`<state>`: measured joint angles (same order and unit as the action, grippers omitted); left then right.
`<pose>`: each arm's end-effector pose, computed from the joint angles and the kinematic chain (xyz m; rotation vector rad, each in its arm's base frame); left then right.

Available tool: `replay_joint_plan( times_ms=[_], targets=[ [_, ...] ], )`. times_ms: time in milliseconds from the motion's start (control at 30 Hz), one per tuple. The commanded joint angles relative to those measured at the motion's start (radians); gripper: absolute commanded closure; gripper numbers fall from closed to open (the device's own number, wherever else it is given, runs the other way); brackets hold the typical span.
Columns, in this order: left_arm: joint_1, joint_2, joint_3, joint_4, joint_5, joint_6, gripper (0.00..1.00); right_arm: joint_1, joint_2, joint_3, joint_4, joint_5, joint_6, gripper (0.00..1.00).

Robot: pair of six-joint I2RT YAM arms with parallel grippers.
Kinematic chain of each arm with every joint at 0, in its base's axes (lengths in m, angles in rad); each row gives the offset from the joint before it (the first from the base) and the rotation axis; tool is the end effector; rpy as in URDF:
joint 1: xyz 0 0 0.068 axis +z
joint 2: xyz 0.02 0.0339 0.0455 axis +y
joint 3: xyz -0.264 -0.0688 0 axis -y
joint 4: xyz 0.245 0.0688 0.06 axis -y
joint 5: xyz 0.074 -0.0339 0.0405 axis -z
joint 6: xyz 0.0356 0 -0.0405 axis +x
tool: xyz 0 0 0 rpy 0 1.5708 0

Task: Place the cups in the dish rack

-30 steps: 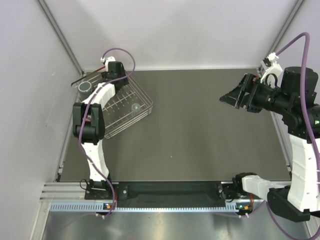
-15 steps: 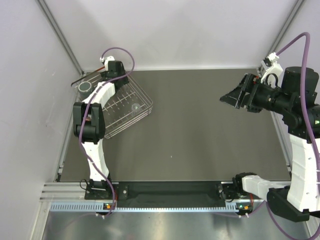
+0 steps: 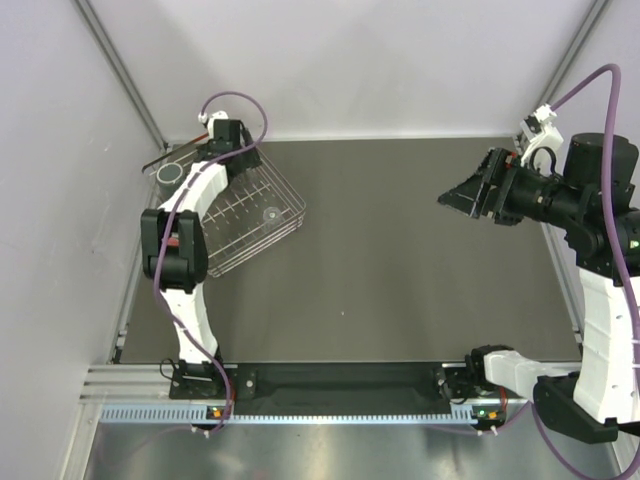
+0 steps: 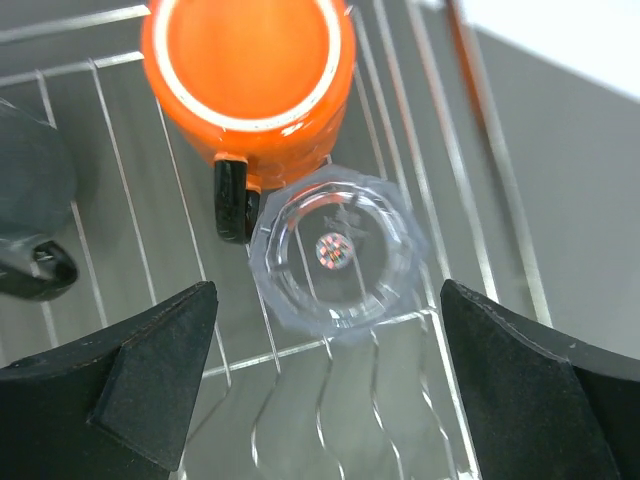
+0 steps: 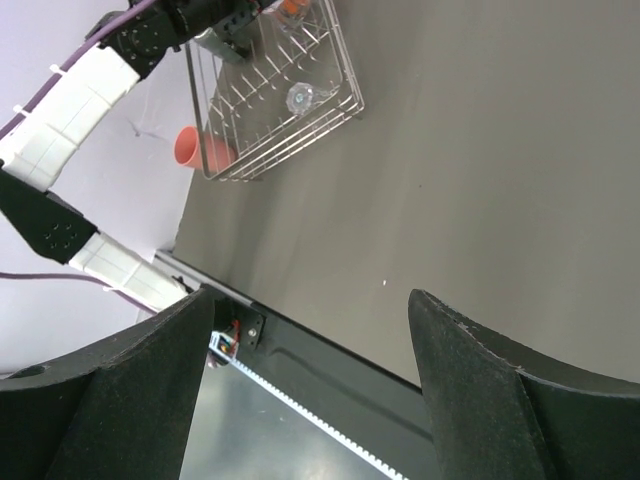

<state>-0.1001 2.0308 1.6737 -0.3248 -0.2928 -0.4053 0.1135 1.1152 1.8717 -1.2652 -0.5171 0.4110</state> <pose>0.4703 -0.0369 0.2525 -0.4901 2.1643 0.0525 0.1296 0.0325 0.5113 -0.0113 2.1187 0.8535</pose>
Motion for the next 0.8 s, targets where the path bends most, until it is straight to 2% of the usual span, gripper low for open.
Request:
replay_joint_plan(
  times_ms=[0,167,300,500,633,767],
  targets=[
    [-0.004,-0.148,0.035,-0.011,0.011,-0.012,0.02,-0.014,-0.015,-0.016,0.049,-0.041,0.002,0.22],
    [-0.004,-0.322,0.003,-0.056,-0.038,0.026,0.02,-0.012,-0.009,-0.049,0.081,-0.072,0.005,0.22],
    [-0.003,-0.551,-0.150,-0.078,-0.114,0.049,0.09,-0.014,-0.017,-0.123,0.144,-0.136,0.037,0.22],
    [0.000,-0.779,-0.322,-0.197,-0.184,0.040,0.14,-0.012,-0.034,-0.224,0.239,-0.202,0.089,0.23],
    [0.020,-0.813,-0.358,-0.415,-0.324,-0.018,0.16,-0.012,-0.034,-0.267,0.268,-0.224,0.110,0.23],
    [0.063,-0.819,-0.376,-0.511,-0.411,-0.069,0.20,-0.009,-0.046,-0.296,0.290,-0.227,0.127,0.23]
  ],
)
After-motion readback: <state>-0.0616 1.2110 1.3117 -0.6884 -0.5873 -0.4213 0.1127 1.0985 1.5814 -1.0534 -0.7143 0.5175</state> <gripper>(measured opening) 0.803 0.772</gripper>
